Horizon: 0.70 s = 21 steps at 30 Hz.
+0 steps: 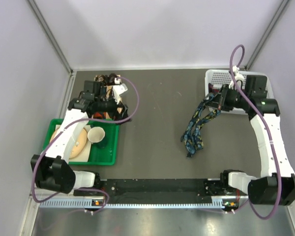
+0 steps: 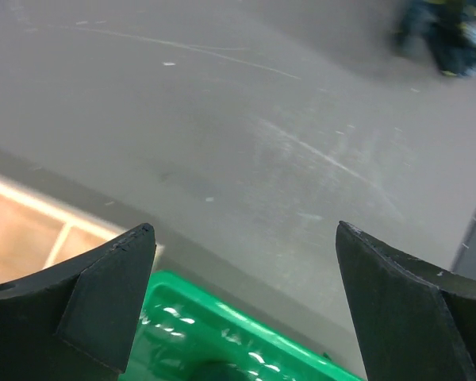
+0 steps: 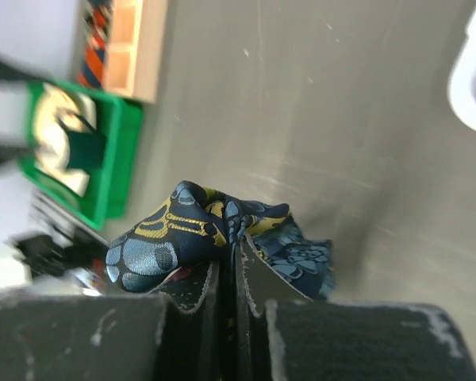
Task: Roll the ties
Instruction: Place the tie at the center of the board.
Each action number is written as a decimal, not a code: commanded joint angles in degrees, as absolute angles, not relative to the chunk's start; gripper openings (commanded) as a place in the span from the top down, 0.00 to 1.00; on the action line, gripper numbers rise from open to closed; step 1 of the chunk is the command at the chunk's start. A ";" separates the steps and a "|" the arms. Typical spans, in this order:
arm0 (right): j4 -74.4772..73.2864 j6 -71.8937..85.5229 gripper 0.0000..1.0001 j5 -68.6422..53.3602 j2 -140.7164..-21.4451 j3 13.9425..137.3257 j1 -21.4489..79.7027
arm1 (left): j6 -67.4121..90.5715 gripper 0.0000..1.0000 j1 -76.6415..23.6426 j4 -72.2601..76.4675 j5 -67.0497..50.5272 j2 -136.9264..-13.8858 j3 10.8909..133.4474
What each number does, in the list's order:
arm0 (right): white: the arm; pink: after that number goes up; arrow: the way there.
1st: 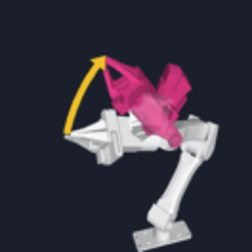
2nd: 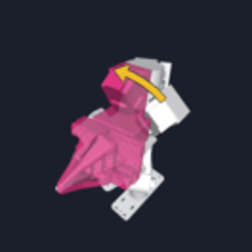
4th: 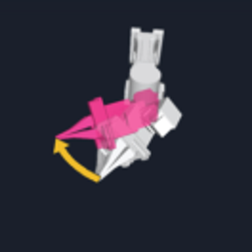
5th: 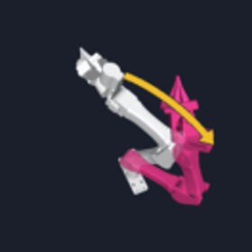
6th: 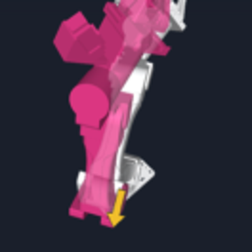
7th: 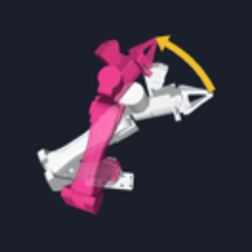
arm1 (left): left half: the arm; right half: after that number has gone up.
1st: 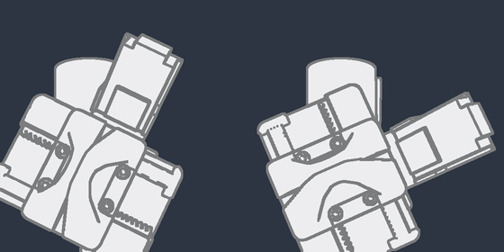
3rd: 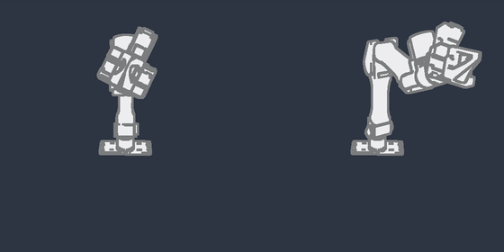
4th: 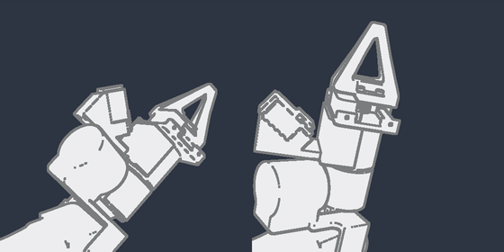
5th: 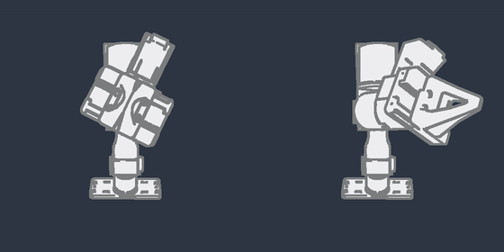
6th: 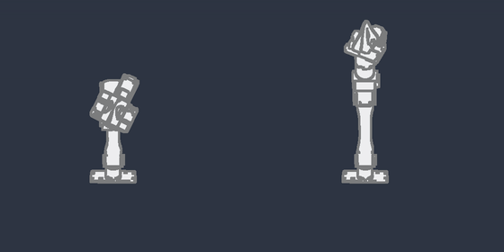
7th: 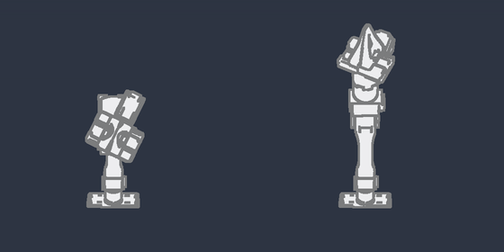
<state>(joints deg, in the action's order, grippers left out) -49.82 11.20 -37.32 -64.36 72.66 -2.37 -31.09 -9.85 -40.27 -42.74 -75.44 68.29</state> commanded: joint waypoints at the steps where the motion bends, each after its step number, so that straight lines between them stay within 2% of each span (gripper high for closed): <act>1: -36.58 25.47 1.00 -42.00 -66.79 74.44 -1.05 | -31.56 0.01 -15.44 -39.48 -48.87 -72.07 65.05; 6: -35.77 32.17 1.00 -43.77 -67.68 76.80 -1.05 | -29.27 0.02 -25.91 -26.40 -44.30 -71.71 60.74; 9: -40.68 31.64 1.00 -43.16 -63.74 78.74 -2.89 | -28.66 0.03 -30.23 -23.40 -43.42 -75.57 63.01; 12: -49.63 28.59 1.00 -43.07 -58.30 80.06 -9.47 | -25.67 0.04 -30.85 -20.40 -46.21 -79.88 65.91; 17: -73.49 16.48 1.00 -44.38 -52.21 83.49 -29.68 | -28.64 0.06 -36.03 -19.34 -47.64 -83.67 66.89; 21: -86.37 13.27 1.00 -36.22 -51.50 91.13 -36.47 | -28.04 0.08 -39.19 -17.67 -47.98 -85.78 66.27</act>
<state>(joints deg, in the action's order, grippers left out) -67.31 19.55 -40.66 -52.36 84.20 -32.05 -27.70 -36.60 -22.13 -45.15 -84.77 65.25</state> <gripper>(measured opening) 0.030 0.927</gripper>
